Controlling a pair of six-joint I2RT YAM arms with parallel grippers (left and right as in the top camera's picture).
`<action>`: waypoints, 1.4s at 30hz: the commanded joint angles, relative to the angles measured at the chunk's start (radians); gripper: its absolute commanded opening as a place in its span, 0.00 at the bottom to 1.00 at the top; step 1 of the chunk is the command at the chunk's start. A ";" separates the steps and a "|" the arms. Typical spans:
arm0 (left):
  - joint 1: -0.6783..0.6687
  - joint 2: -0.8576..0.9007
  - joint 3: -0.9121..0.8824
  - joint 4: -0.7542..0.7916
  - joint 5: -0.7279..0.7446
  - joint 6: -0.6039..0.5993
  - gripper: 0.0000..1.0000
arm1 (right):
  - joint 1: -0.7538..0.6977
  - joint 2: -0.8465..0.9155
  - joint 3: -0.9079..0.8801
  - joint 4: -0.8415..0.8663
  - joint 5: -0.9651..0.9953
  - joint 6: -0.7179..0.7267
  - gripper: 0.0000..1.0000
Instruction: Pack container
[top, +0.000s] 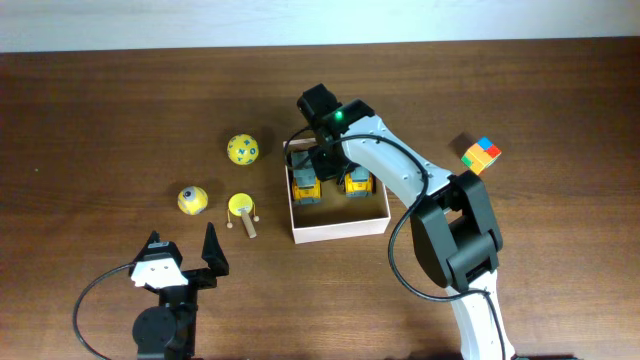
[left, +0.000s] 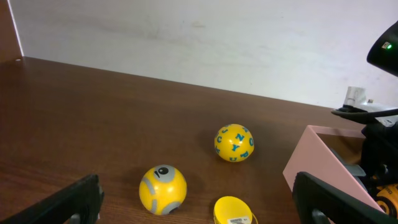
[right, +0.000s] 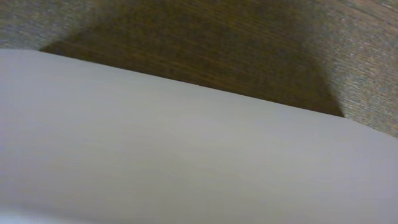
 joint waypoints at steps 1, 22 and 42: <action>0.006 -0.004 -0.003 -0.003 0.011 0.016 0.99 | 0.004 0.019 -0.007 -0.008 -0.005 -0.019 0.06; 0.006 -0.004 -0.003 -0.003 0.011 0.016 0.99 | 0.003 0.019 -0.007 -0.022 0.012 -0.072 0.06; 0.006 -0.004 -0.003 -0.003 0.011 0.016 0.99 | 0.002 0.019 -0.007 -0.046 0.050 -0.146 0.06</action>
